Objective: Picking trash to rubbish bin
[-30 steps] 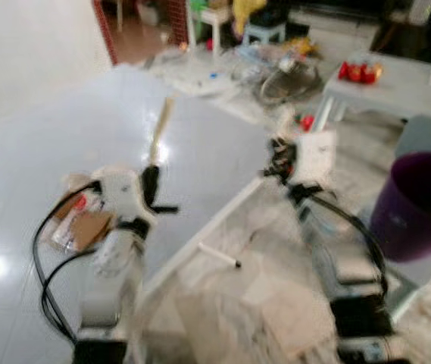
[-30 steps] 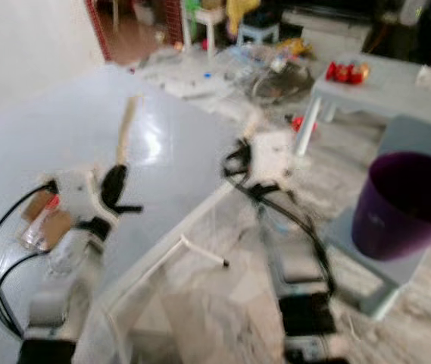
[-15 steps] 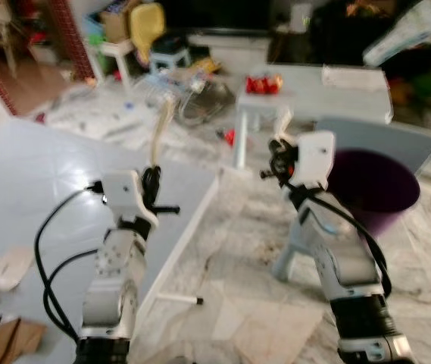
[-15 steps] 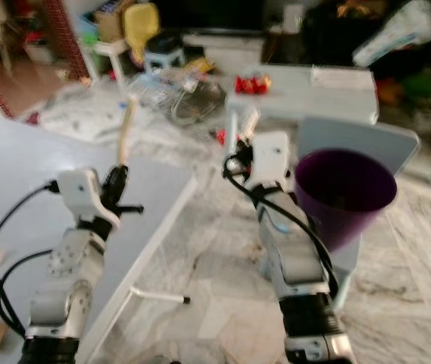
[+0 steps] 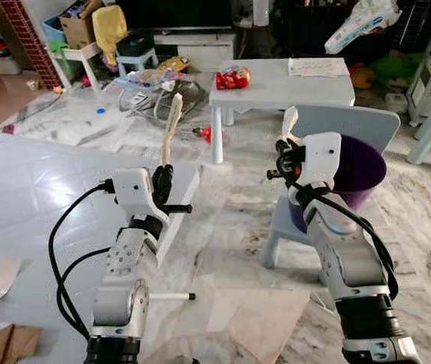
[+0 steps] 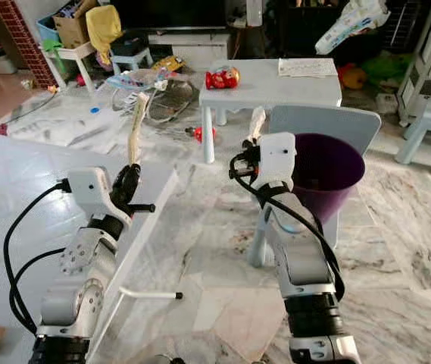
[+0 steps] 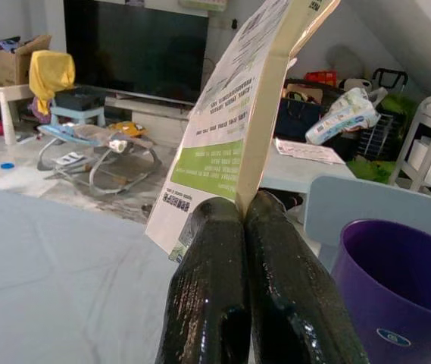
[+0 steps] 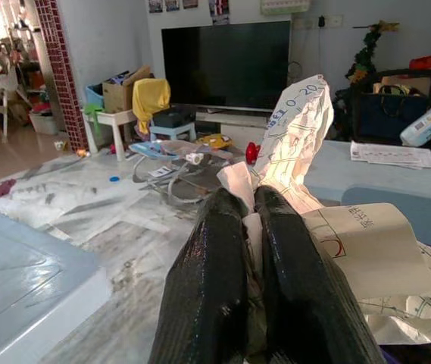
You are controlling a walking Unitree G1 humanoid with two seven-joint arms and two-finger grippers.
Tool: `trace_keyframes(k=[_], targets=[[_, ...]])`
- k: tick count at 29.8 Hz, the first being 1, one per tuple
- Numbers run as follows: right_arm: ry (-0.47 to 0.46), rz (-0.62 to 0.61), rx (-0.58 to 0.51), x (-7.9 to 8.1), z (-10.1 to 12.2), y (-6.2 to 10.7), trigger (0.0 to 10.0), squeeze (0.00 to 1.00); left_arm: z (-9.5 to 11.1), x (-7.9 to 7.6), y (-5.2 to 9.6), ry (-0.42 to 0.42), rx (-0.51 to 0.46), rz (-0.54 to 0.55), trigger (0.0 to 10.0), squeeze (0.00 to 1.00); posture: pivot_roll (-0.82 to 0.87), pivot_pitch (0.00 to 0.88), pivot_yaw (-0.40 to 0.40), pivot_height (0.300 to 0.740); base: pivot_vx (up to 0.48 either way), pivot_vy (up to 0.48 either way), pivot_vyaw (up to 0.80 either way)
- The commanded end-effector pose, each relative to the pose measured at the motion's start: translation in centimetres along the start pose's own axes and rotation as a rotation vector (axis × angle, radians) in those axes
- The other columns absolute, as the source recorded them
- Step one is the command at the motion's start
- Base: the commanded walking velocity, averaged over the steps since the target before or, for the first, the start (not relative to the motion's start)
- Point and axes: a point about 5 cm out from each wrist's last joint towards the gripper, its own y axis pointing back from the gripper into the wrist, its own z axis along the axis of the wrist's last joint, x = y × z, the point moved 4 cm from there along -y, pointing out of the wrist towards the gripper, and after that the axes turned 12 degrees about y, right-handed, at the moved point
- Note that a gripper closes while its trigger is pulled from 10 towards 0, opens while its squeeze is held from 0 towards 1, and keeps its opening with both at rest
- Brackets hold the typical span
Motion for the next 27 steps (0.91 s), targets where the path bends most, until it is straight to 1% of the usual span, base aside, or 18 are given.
trace_keyframes(k=[1,5,6,7,9,10,17,18,20,23,24,27], targets=[[-0.002,-0.007,-0.006,-0.2,0.29,0.0,10.0,0.0,0.48,-0.1,-0.07,-0.007,-0.011,0.002,3.1,0.0,-0.03,0.06,0.061,0.74,0.0,-0.296,0.0],[-0.002,-0.008,-0.005,-0.2,0.27,0.01,10.0,0.0,0.38,-0.06,-0.04,-0.018,-0.004,-0.003,2.7,0.0,-0.03,0.061,0.061,0.74,0.0,-0.306,0.0],[-0.002,-0.008,-0.005,-0.19,0.27,0.01,10.0,0.0,0.35,-0.05,-0.02,-0.017,-0.003,-0.003,2.8,0.0,-0.03,0.061,0.062,0.74,0.0,-0.289,0.0],[-0.003,-0.008,-0.006,-0.18,0.27,0.01,10.0,0.0,0.37,-0.07,-0.01,-0.009,-0.006,-0.005,3.2,0.0,-0.03,0.061,0.063,0.74,0.0,0.0,0.0],[-0.003,-0.009,-0.006,-0.16,0.27,0.02,10.0,0.0,0.41,-0.07,0.01,0.002,-0.011,-0.006,3.2,0.0,-0.03,0.06,0.064,0.74,0.0,0.0,0.0],[-0.004,-0.009,-0.006,-0.15,0.27,0.02,10.0,0.0,0.41,-0.08,0.01,0.0,-0.01,-0.006,3.5,0.0,-0.03,0.06,0.064,0.74,0.0,0.0,0.0],[-0.007,-0.009,-0.007,-0.08,0.26,0.01,10.0,0.0,0.47,-0.05,0.01,-0.01,-0.006,-0.009,3.4,0.0,-0.03,0.061,0.066,0.74,0.0,0.0,0.0],[-0.008,-0.009,-0.007,-0.07,0.27,0.01,10.0,0.0,0.47,-0.03,0.02,-0.012,-0.004,-0.009,3.1,0.0,-0.03,0.062,0.067,0.74,0.0,0.0,0.0],[-0.01,-0.01,-0.007,-0.05,0.27,0.01,10.0,0.0,0.46,-0.06,0.04,-0.011,-0.001,-0.012,2.8,0.0,-0.03,0.062,0.067,0.74,0.0,0.0,0.0],[-0.009,-0.01,-0.006,-0.06,0.22,0.02,10.0,0.0,0.44,-0.07,0.06,-0.009,-0.001,-0.012,2.7,0.0,-0.02,0.062,0.068,0.74,0.0,0.0,0.0],[-0.01,-0.01,-0.006,-0.06,0.21,0.02,10.0,0.0,0.42,-0.08,0.06,-0.008,0.0,-0.013,2.5,0.0,-0.02,0.062,0.068,0.74,0.0,-0.48,0.0],[-0.01,-0.011,-0.006,-0.08,0.2,0.02,10.0,0.0,0.41,-0.12,0.07,-0.008,0.002,-0.015,2.4,0.0,-0.02,0.062,0.069,0.74,0.0,-0.48,0.0]])
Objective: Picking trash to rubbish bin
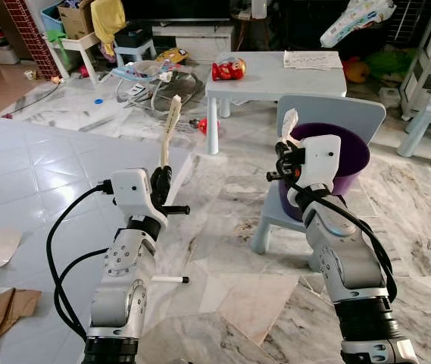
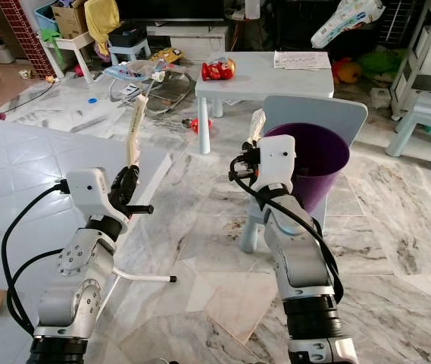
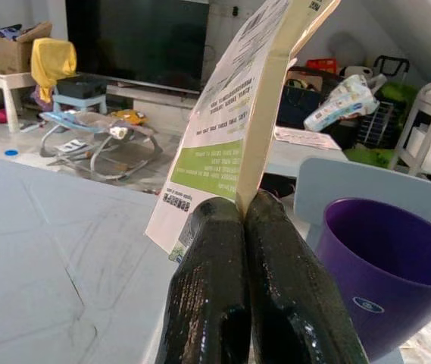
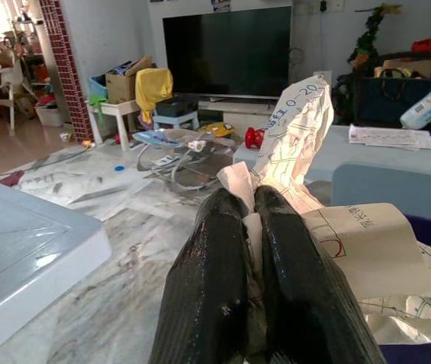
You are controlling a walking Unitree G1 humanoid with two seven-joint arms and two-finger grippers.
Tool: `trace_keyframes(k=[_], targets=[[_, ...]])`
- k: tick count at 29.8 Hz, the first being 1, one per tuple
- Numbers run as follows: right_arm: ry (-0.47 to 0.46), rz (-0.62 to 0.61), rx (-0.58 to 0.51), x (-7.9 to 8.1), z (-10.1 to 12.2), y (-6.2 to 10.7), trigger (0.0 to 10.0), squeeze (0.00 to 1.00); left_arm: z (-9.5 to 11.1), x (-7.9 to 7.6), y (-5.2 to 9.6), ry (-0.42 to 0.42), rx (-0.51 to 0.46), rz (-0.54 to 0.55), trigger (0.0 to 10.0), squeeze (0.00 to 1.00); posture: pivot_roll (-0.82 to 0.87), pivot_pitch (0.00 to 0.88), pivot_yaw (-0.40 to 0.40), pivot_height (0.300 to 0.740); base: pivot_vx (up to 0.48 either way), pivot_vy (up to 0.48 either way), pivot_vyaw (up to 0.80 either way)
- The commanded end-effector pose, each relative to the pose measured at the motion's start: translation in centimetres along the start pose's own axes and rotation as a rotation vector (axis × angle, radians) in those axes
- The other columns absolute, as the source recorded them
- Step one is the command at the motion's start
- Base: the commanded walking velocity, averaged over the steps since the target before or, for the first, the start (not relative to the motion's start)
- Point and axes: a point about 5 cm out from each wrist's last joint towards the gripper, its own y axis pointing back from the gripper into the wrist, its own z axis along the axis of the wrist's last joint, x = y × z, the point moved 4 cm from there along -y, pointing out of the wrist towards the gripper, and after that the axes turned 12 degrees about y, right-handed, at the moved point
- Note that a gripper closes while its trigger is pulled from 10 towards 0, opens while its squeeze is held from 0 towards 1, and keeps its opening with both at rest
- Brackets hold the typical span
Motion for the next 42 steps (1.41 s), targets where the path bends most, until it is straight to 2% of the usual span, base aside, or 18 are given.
trace_keyframes(k=[1,20,29,31,35,36,39,41,42], targets=[[0.002,-0.008,-0.013,-0.21,0.49,-0.13,10.0,0.0,0.42,-0.22,0.01,-0.002,-0.008,-0.012,2.4,0.0,-0.02,0.063,0.07,0.74,0.0,-0.48,0.0],[0.004,-0.012,-0.013,-0.32,0.51,-0.12,10.0,0.0,0.33,-0.39,0.02,-0.001,-0.003,-0.018,2.5,0.0,-0.03,0.065,0.07,0.74,0.0,-0.469,0.0],[0.007,-0.018,-0.012,-0.38,0.5,-0.11,10.0,0.0,0.4,-0.37,0.01,0.001,-0.005,-0.018,3.5,0.0,-0.03,0.066,0.071,0.74,0.0,-0.132,0.0],[0.008,-0.021,-0.012,-0.44,0.5,-0.12,10.0,0.0,0.42,-0.33,0.01,0.008,-0.008,-0.014,4.2,0.0,-0.03,0.066,0.071,0.74,0.0,0.0,0.0],[0.011,-0.023,-0.008,-0.52,0.43,-0.13,10.0,0.0,0.48,-0.29,0.03,0.007,-0.01,-0.015,4.1,0.0,-0.03,0.066,0.07,0.74,0.0,0.0,0.0],[0.012,-0.023,-0.007,-0.54,0.41,-0.14,10.0,0.0,0.54,-0.29,0.03,0.01,-0.014,-0.018,3.6,0.0,-0.03,0.065,0.07,0.74,0.0,0.0,-0.79],[0.013,-0.025,-0.005,-0.56,0.42,-0.2,10.0,0.0,0.68,-0.26,0.01,0.004,-0.019,-0.023,3.1,0.0,-0.02,0.065,0.07,0.74,0.0,0.0,-0.79],[0.016,-0.027,-0.007,-0.59,0.45,-0.27,10.0,0.0,0.85,-0.26,-0.04,-0.007,-0.025,-0.03,1.1,0.0,-0.02,0.062,0.072,0.74,0.0,0.0,-0.79],[0.016,-0.027,-0.007,-0.59,0.45,-0.27,10.0,0.0,0.85,-0.26,-0.04,-0.007,-0.025,-0.03,1.1,0.0,-0.02,0.062,0.072,0.74,0.0,0.0,-0.79]])
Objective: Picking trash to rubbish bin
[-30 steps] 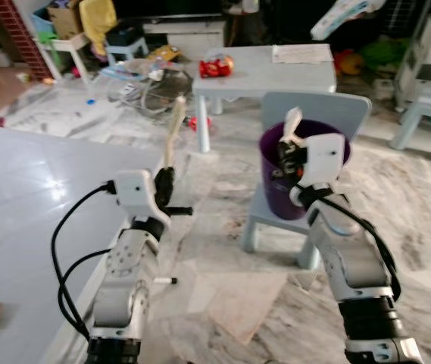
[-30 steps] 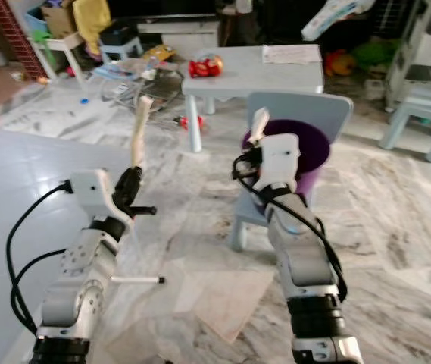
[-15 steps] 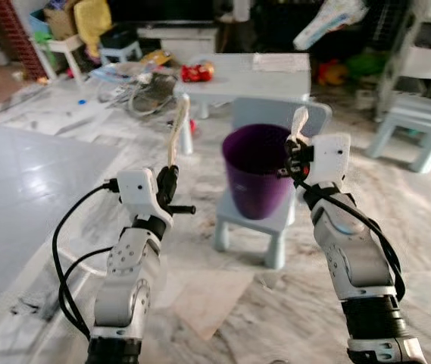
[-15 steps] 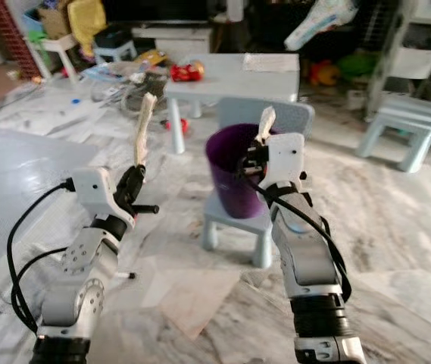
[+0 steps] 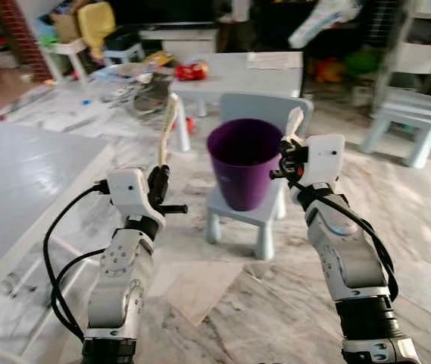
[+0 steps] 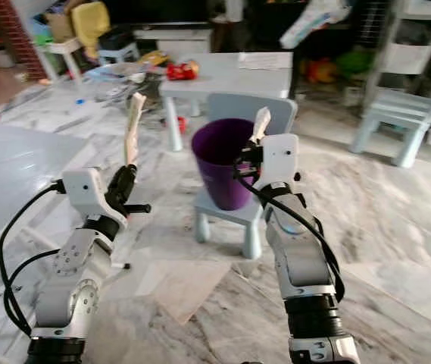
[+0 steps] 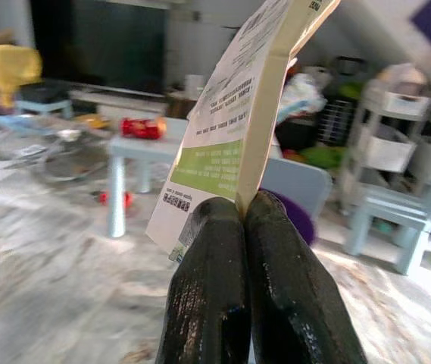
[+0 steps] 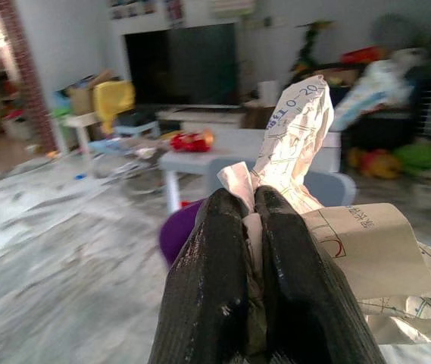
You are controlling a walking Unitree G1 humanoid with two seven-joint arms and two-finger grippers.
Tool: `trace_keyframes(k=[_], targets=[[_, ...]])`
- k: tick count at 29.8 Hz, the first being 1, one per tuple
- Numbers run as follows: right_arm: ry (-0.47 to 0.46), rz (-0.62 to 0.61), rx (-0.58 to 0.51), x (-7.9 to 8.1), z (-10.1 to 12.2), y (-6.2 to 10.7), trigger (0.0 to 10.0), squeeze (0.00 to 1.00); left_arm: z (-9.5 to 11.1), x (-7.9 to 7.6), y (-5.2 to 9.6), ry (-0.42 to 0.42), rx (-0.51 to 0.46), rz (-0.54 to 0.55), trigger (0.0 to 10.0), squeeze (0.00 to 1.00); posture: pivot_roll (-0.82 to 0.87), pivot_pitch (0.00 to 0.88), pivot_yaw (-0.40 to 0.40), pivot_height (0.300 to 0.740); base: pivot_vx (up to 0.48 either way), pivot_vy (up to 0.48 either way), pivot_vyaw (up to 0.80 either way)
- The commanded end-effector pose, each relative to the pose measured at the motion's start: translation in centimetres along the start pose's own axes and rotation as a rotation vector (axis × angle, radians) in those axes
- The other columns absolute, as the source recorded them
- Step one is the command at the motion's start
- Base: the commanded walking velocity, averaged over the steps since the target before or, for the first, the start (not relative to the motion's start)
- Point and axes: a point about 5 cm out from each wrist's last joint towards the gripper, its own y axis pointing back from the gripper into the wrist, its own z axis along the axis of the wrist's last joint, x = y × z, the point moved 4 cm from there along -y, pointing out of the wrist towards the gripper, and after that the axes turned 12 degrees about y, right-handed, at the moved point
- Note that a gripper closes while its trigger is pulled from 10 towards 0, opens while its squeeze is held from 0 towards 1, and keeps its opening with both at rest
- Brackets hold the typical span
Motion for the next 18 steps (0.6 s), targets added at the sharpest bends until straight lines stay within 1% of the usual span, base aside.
trace_keyframes(k=[1,4,8,10,12,14,18], targets=[[0.008,-0.004,-0.005,-0.11,0.3,-0.21,10.0,0.0,0.48,-0.2,-0.13,-0.018,-0.015,-0.02,0.0,0.0,-0.02,0.062,0.072,0.74,0.255,0.0,-0.79],[0.009,-0.009,-0.008,-0.22,0.37,-0.25,10.0,0.0,0.55,-0.34,-0.17,-0.026,-0.017,-0.036,0.0,0.0,-0.03,0.061,0.076,0.74,0.332,0.0,-0.79],[0.007,-0.012,-0.012,-0.2,0.4,-0.18,10.0,0.0,0.6,-0.2,-0.28,-0.038,-0.015,-0.034,0.0,0.0,-0.03,0.06,0.078,0.74,0.48,0.0,-0.77],[0.006,-0.013,-0.016,-0.19,0.45,-0.17,10.0,0.0,0.55,-0.15,-0.29,-0.03,-0.012,-0.031,0.0,0.0,-0.03,0.058,0.08,0.74,0.48,0.0,0.0],[0.009,-0.013,-0.023,-0.19,0.61,-0.23,10.0,0.0,0.43,-0.31,-0.32,-0.048,-0.005,-0.046,0.0,0.0,-0.03,0.058,0.082,0.74,0.42,0.0,0.0],[0.011,-0.013,-0.025,-0.22,0.67,-0.26,10.0,0.0,0.5,-0.48,-0.32,-0.023,-0.014,-0.045,0.0,0.0,-0.03,0.057,0.084,0.74,0.48,0.0,0.0],[0.023,-0.011,-0.032,-0.34,0.68,-0.32,10.0,0.0,0.8,-0.89,-0.46,-0.014,-0.029,-0.063,0.0,0.0,-0.03,0.054,0.088,0.74,0.448,0.0,0.0]])
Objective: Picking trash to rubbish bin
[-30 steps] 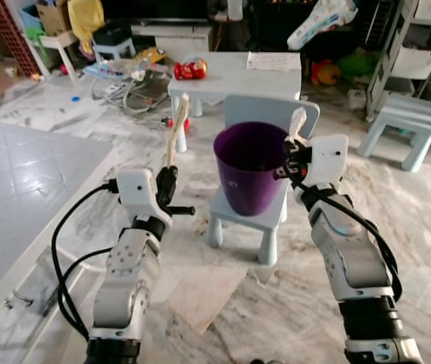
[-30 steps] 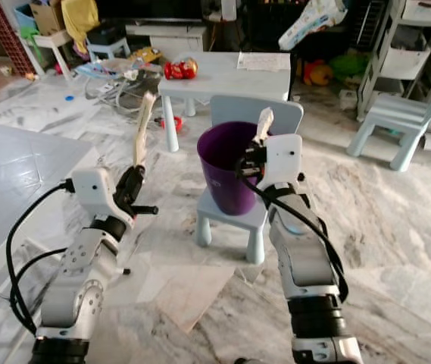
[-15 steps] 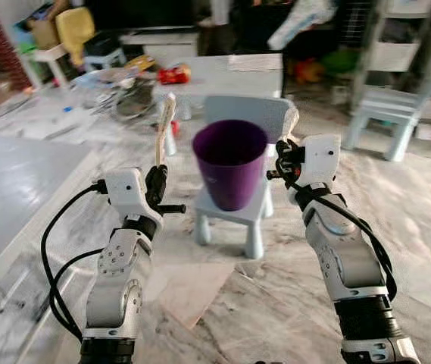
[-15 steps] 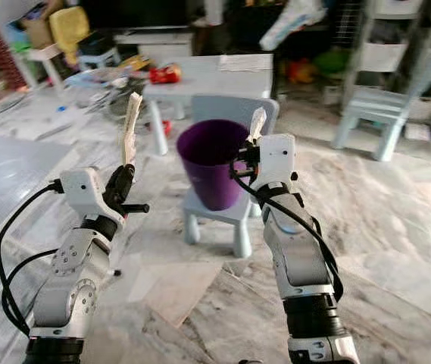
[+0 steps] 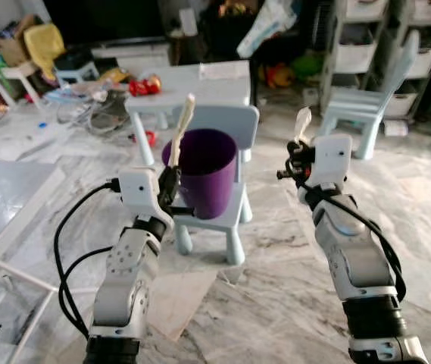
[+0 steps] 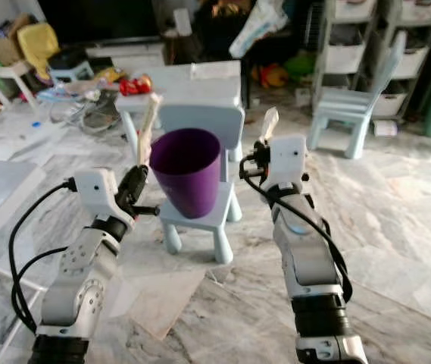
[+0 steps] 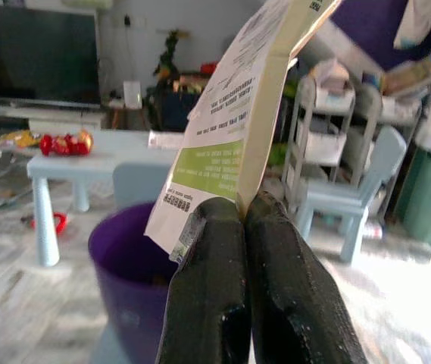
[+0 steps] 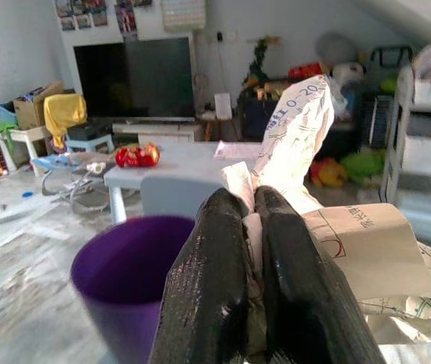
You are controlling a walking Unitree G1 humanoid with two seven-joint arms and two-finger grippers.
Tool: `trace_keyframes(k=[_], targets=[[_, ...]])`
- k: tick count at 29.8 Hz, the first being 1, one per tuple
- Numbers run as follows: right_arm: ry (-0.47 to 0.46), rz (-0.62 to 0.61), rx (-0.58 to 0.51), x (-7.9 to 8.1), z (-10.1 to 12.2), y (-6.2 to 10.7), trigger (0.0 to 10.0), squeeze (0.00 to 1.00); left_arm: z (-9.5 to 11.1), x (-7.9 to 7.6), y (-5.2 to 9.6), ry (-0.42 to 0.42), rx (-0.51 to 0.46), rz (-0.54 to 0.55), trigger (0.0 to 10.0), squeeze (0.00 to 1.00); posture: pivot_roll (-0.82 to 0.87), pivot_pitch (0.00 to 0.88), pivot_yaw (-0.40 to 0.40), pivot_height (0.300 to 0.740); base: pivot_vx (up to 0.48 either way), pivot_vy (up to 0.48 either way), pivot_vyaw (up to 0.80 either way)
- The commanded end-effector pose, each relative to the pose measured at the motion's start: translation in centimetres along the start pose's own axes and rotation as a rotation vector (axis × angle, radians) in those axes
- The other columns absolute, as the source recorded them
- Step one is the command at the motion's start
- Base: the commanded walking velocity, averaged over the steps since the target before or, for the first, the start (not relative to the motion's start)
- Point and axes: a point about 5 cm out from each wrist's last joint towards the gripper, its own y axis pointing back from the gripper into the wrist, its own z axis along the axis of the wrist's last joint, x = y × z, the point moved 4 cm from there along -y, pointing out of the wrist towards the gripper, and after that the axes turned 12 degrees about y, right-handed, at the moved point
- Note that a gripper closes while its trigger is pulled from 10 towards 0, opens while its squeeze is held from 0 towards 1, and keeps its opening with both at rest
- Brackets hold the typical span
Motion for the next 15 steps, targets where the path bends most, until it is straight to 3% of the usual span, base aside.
trace_keyframes(k=[1,9,13,15], targets=[[0.002,0.002,-0.012,0.3,0.3,-0.1,10.0,0.0,0.2,0.5,0.0,-0.011,-0.005,0.017,0.0,0.0,-0.03,0.053,0.088,0.74,0.0,0.0,0.0],[0.009,0.021,-0.028,0.6,0.8,-0.3,10.0,0.0,0.3,0.7,-0.1,-0.004,-0.022,0.03,2.6,0.0,-0.04,0.042,0.054,0.74,0.0,0.0,0.0],[0.013,0.036,-0.031,0.9,0.8,-0.4,10.0,0.0,0.0,1.6,-0.2,0.006,-0.028,0.071,2.0,0.0,-0.05,0.027,0.041,0.74,0.0,0.0,0.0],[0.015,0.046,-0.036,0.9,0.9,-0.4,10.0,0.0,0.2,1.4,-0.4,0.007,-0.037,0.073,2.4,0.0,-0.04,0.024,0.04,0.74,0.0,0.0,0.0]])
